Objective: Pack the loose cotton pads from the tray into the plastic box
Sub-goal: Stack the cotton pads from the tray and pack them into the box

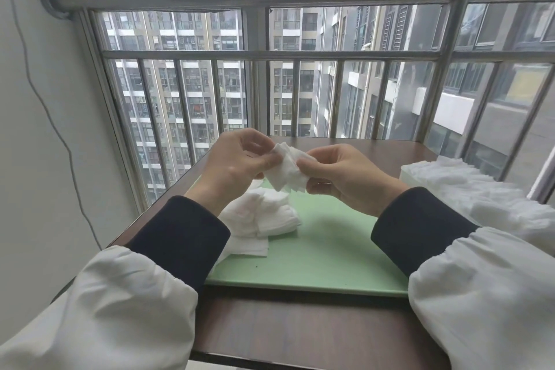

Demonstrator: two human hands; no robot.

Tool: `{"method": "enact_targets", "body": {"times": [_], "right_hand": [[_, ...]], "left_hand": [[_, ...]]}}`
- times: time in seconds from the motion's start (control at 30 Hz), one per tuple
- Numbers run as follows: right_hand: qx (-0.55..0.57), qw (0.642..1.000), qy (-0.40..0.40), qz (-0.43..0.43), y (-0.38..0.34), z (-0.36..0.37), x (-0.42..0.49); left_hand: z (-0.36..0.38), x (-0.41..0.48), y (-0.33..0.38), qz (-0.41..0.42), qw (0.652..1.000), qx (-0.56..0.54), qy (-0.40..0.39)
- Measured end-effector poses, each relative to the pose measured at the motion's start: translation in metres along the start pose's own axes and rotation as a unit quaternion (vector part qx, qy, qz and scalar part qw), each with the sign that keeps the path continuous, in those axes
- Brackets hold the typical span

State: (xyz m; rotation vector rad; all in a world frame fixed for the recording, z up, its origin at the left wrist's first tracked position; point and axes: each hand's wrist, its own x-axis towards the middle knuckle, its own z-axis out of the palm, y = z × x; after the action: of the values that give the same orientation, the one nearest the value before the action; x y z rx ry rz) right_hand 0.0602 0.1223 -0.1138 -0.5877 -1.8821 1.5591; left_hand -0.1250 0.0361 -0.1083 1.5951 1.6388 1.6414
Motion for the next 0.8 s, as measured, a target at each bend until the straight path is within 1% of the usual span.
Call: {"method": "enact_targets", "body": {"times": [0.07,0.13,0.23,0.3,0.4,0.63,0.8], "right_hand": [[0.006,1.0,0.021,-0.001,0.0,-0.0004,0.0008],[0.015,0.998,0.054,0.002,-0.0002,-0.0026,0.0013],[0.002,0.995,0.097,0.013,-0.0006,-0.0061,0.0011],[-0.008,0.994,0.108,0.021,-0.0002,-0.0071,0.0011],[-0.013,0.995,0.096,0.027,-0.0016,-0.0058,0.0007],[-0.014,0.999,0.015,0.027,-0.0037,-0.0016,-0.0019],[-0.002,1.0,0.003,0.03,-0.0062,0.0017,-0.0022]], "left_hand": [[-0.0008,0.0008,-0.0005,-0.007,1.0,-0.014,0.007],[-0.0026,0.0014,-0.0002,-0.022,0.998,-0.051,0.003],[-0.005,0.0014,0.0011,-0.036,0.992,-0.113,-0.044],[-0.0035,-0.0001,0.0023,-0.034,0.987,-0.132,-0.083],[0.0,-0.0015,0.0027,-0.028,0.989,-0.11,-0.097],[0.0016,0.0001,-0.001,0.012,0.997,-0.028,-0.068],[0.0027,0.0002,-0.0009,0.034,0.998,-0.007,-0.048]]}}
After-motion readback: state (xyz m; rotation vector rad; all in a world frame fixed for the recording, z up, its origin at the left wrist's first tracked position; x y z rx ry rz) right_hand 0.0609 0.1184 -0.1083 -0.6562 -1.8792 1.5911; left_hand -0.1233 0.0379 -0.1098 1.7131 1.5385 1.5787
